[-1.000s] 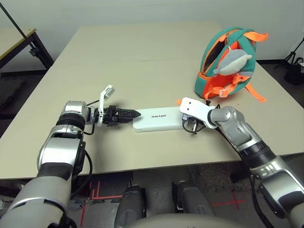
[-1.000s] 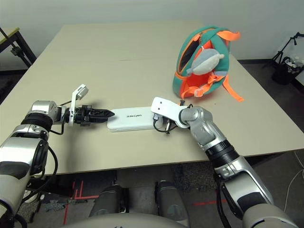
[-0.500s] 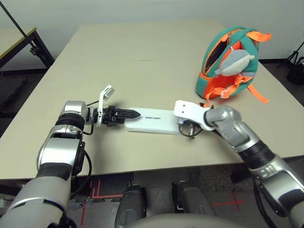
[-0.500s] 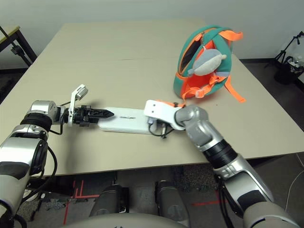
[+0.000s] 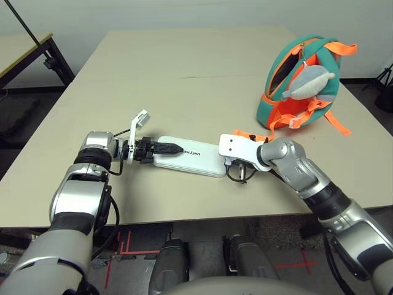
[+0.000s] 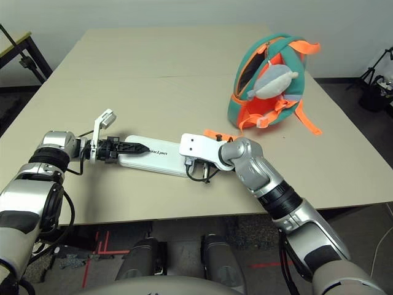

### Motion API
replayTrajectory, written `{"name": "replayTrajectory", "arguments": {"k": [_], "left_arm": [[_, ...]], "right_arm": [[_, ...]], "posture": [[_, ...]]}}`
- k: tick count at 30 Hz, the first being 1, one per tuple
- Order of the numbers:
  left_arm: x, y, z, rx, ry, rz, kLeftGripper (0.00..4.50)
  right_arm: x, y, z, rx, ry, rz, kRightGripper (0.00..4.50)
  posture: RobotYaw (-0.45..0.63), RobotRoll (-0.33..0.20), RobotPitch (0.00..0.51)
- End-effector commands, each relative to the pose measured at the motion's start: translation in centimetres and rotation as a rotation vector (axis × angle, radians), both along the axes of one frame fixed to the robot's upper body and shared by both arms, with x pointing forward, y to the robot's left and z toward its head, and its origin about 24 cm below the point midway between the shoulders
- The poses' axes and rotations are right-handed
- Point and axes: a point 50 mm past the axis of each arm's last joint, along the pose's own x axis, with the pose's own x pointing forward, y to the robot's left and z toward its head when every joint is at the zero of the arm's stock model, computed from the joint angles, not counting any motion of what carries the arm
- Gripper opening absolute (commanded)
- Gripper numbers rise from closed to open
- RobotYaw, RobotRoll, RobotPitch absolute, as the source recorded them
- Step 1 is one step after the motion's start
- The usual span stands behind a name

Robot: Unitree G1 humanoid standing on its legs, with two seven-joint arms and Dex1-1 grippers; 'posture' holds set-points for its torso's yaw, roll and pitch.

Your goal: Put the pencil case into the backpack and zip it.

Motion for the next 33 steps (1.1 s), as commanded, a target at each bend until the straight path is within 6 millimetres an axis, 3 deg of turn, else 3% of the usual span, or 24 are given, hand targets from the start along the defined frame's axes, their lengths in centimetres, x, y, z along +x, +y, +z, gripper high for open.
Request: {"name": "replayTrajectory", "arguments": {"k": [1,4,7,17,23,33], "left_arm": [[0.0,0.2,-0.5,0.051,0.007,0.017,2.18],[0.3,0.1,-0.1,0.024,-0.018,0.04,1.56],[0.5,0.0,0.2,0.006,-0.044,0.055,1.42],[1.2,-1.0,1.1,-0.078,-0.106,0.084,1.33],[1.2,-1.6,1.0,-0.119,-0.113,0.104,1.33],[1.2,-2.2,1.8,-0.245,-0.146,0.169,1.31]], "right_arm": [[-0.5,-2.7,-0.4,0.021,0.038,-0.115,0.0],[-1.1,-4.8,0.0,0.102,0.055,-0.228,0.0],[-1.8,-7.1,0.7,0.213,0.064,-0.361,0.66],[-4.3,-16.6,4.7,0.544,-0.064,-0.775,4.42],[-3.8,-20.4,6.6,0.706,-0.241,-0.967,4.5],[0.5,-22.0,6.9,0.915,-0.32,-1.059,4.5]], "posture": [[0.02,0.0,0.056],[0.02,0.0,0.056],[0.01,0.0,0.055],[-0.01,0.0,0.05],[-0.02,0.0,0.046],[0.02,0.0,0.038]]}}
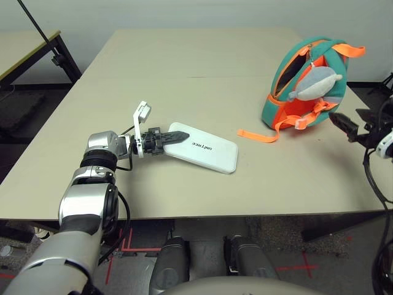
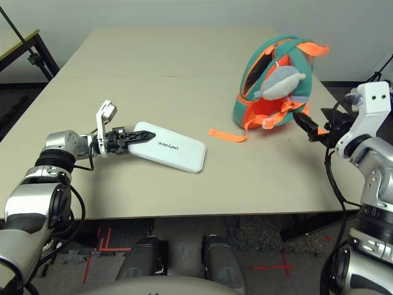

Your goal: Put the pencil case into the backpack and zip it.

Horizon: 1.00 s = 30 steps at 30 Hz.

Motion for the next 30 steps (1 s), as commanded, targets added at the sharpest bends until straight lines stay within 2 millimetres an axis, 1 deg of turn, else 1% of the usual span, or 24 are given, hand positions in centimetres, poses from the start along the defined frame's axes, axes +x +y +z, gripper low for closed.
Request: {"name": "replayTrajectory", "arguments": {"k": [1,5,8,10,12,14,20,22,23,28,30], "left_arm": [[0.4,-0.1,1.3,-0.028,-0.053,0.043,1.3],[0.5,-0.3,2.8,-0.083,-0.103,0.062,1.28],[0.4,-0.5,3.8,-0.107,-0.138,0.067,1.28],[0.4,-0.7,4.8,-0.13,-0.179,0.072,1.28],[0.3,-0.9,5.6,-0.144,-0.209,0.072,1.28],[0.1,-0.8,5.8,-0.139,-0.221,0.078,1.28],[0.0,0.4,6.6,-0.129,-0.258,0.153,1.28],[-0.1,0.9,6.7,-0.126,-0.263,0.174,1.28],[-0.2,1.2,6.8,-0.123,-0.266,0.188,1.28],[-0.3,2.5,6.8,-0.11,-0.281,0.261,1.28],[-0.3,2.8,6.7,-0.095,-0.287,0.291,1.28]], "right_arm": [[1.2,-0.4,-0.5,0.054,-0.014,-0.003,4.5],[2.5,-0.4,-1.1,0.056,0.008,0.027,4.5],[3.3,-0.5,-1.7,0.048,0.025,0.022,4.5],[3.8,-0.7,-2.2,0.066,0.033,0.012,4.5],[4.2,-0.9,-2.7,0.068,0.045,0.003,4.5],[4.5,-1.0,-2.9,0.074,0.047,-0.005,4.5],[5.1,-1.1,-2.9,0.095,0.017,-0.003,4.5],[5.2,-1.0,-2.8,0.105,0.002,0.007,4.14],[5.3,-0.8,-2.7,0.109,-0.005,0.023,3.87],[5.6,-0.3,-1.8,0.116,-0.045,0.078,2.03],[5.6,-0.1,-1.5,0.09,-0.052,0.103,1.31]], "posture": [[0.03,0.0,0.038],[0.04,0.0,0.038],[0.05,0.0,0.038],[0.08,0.0,0.033],[0.09,0.0,0.033],[0.09,0.0,0.031],[0.1,0.0,0.029],[0.11,0.0,0.028],[0.11,0.0,0.028],[0.11,0.0,0.033],[0.11,0.0,0.038]]}}
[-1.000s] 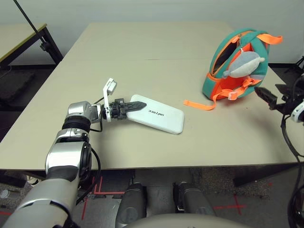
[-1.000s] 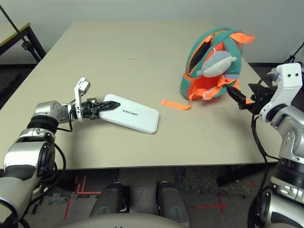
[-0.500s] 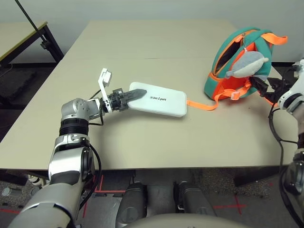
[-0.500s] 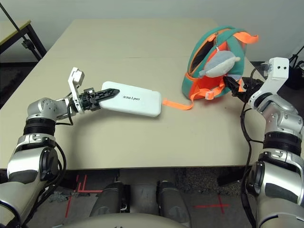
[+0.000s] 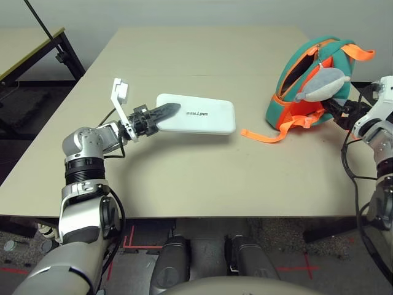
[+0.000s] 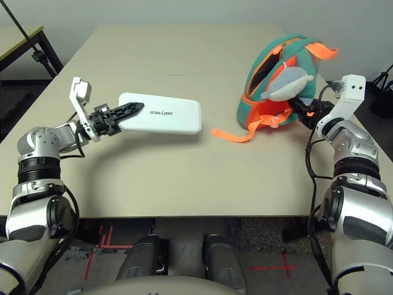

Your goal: Put the pencil case into the backpack and zip it.

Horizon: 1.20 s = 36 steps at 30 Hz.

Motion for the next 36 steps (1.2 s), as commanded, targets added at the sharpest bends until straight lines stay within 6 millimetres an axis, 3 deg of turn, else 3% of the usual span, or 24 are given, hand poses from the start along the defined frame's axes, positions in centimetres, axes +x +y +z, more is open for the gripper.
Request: {"name": "replayTrajectory", "arguments": {"k": [1,4,5,9,17,23,36], "left_arm": [[0.0,1.0,0.5,-0.001,-0.048,0.064,1.28],[0.2,1.5,0.6,0.006,-0.054,0.107,1.28],[0.3,1.6,0.6,0.014,-0.058,0.119,1.28],[0.6,1.8,0.8,0.024,-0.079,0.151,1.28],[1.6,2.1,1.2,0.048,-0.101,0.192,1.28],[2.0,2.1,1.3,0.057,-0.11,0.198,1.28],[2.2,2.8,1.6,0.074,-0.122,0.216,1.28]], "right_arm": [[0.2,0.3,1.4,-0.034,-0.05,0.044,0.97],[0.2,0.7,2.1,-0.045,-0.076,0.079,0.13],[0.2,1.0,2.4,-0.048,-0.09,0.097,0.07],[-0.2,2.1,3.6,-0.088,-0.131,0.149,0.07],[-1.7,6.5,8.6,-0.081,-0.302,0.293,0.07],[-2.5,8.4,11.5,-0.057,-0.389,0.324,0.07],[-5.0,11.4,12.5,0.017,-0.452,0.372,0.07]], "posture": [[0.11,0.0,0.04],[0.1,0.0,0.046],[0.1,0.0,0.046],[0.09,0.0,0.052],[0.06,0.0,0.066],[0.05,0.0,0.066],[0.04,0.0,0.067]]}}
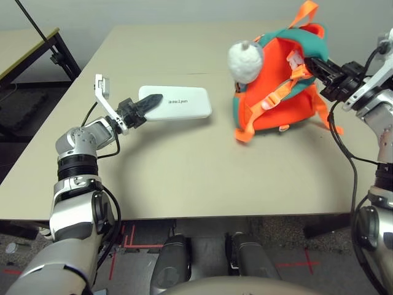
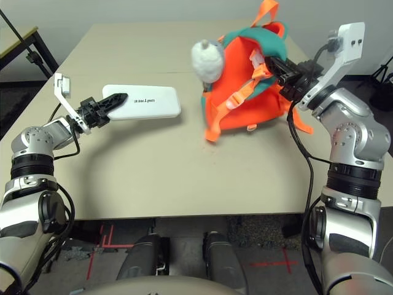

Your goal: Put the pencil case into the backpack and zip it.

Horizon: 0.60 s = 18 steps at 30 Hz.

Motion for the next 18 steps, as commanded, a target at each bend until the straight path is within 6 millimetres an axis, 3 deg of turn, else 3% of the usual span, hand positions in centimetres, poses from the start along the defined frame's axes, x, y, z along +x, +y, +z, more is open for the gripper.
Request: {"name": "replayTrajectory", "arguments": {"k": [1,11,18], "left_arm": [[0.3,0.3,1.1,0.003,-0.041,0.004,1.28],[0.6,0.6,1.5,0.014,-0.058,0.012,1.28],[0.6,0.6,1.7,0.026,-0.064,0.009,1.28]], "right_arm": [[-1.7,0.9,2.2,0.042,-0.122,0.019,0.07],[-3.0,5.0,0.8,0.177,-0.102,0.033,0.07],[-2.9,4.8,1.6,0.267,-0.209,-0.098,0.07]], "posture": [[0.04,0.0,0.067],[0.02,0.0,0.064],[0.03,0.0,0.063]]}}
